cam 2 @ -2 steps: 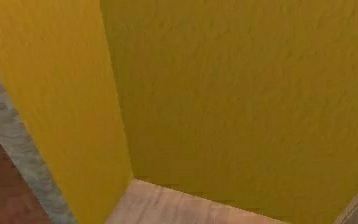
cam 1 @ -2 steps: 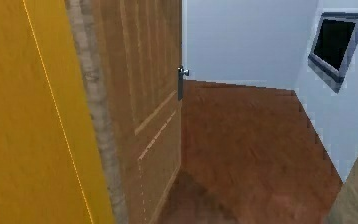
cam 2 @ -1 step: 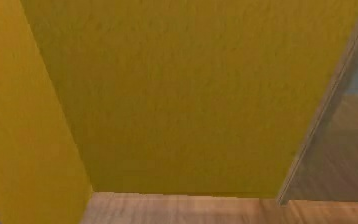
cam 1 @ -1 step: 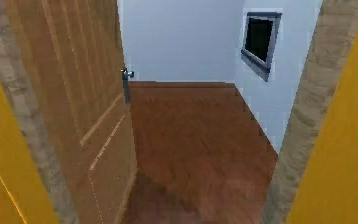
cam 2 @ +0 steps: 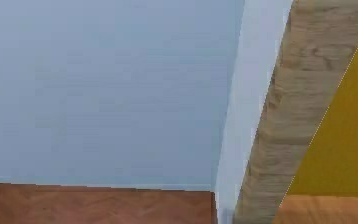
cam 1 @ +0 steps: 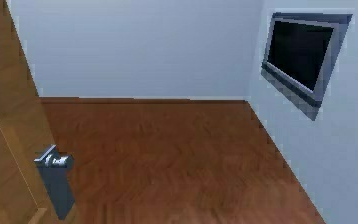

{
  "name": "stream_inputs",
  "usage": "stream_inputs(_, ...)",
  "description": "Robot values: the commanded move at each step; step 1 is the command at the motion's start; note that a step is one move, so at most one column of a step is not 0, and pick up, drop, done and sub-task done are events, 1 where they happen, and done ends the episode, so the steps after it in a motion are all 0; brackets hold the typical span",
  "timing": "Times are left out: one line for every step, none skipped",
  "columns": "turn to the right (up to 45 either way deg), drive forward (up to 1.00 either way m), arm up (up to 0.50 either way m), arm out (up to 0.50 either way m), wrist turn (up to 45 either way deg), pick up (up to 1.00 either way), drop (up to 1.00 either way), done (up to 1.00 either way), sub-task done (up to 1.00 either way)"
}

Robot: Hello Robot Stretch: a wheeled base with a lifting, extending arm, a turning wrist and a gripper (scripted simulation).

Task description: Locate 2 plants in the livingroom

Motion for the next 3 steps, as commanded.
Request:
stream_inputs(0.0, 0.7, 0.0, 0.0, 0.0, 0.0, 0.0, 0.0, 0.0)
stream_inputs(-42.0, 0.0, 0.0, 0.0, 0.0, 0.0, 0.0, 0.0, 0.0)
stream_inputs(0.0, 0.4, 0.0, 0.0, 0.0, 0.0, 0.0, 0.0, 0.0)
